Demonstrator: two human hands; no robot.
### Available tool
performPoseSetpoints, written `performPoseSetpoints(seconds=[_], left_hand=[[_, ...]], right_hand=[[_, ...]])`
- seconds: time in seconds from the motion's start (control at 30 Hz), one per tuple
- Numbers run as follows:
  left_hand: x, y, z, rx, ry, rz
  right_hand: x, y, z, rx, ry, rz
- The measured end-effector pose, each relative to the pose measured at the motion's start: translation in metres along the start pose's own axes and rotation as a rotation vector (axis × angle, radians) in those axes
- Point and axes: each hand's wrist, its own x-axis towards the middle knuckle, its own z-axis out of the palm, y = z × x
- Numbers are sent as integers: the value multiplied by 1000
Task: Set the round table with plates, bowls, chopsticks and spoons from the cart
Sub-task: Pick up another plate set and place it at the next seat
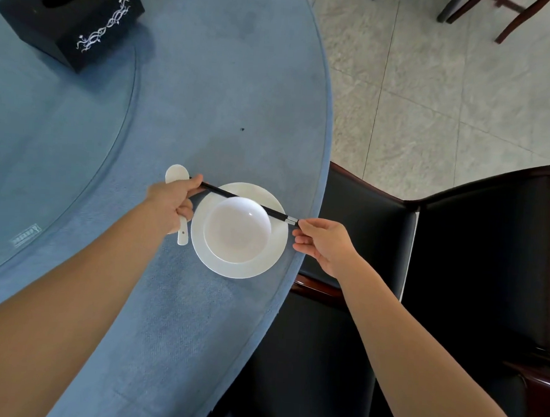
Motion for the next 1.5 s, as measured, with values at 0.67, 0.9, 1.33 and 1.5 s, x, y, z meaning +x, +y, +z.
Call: performPoseSetpoints(seconds=[0.67, 0.9, 1.33, 1.5], left_hand=[[-140, -38, -6, -220, -75, 362], [-186, -76, 4, -90, -31, 428], [-172, -129, 3, 239, -201, 332], [-138, -104, -15, 317, -103, 395]], right_hand=[[-105, -25, 22, -229, -229, -204], [-162, -13, 31, -155, -554, -212], [-106, -74, 58, -359, -266, -429], [-64, -85, 67, -258, -163, -413]])
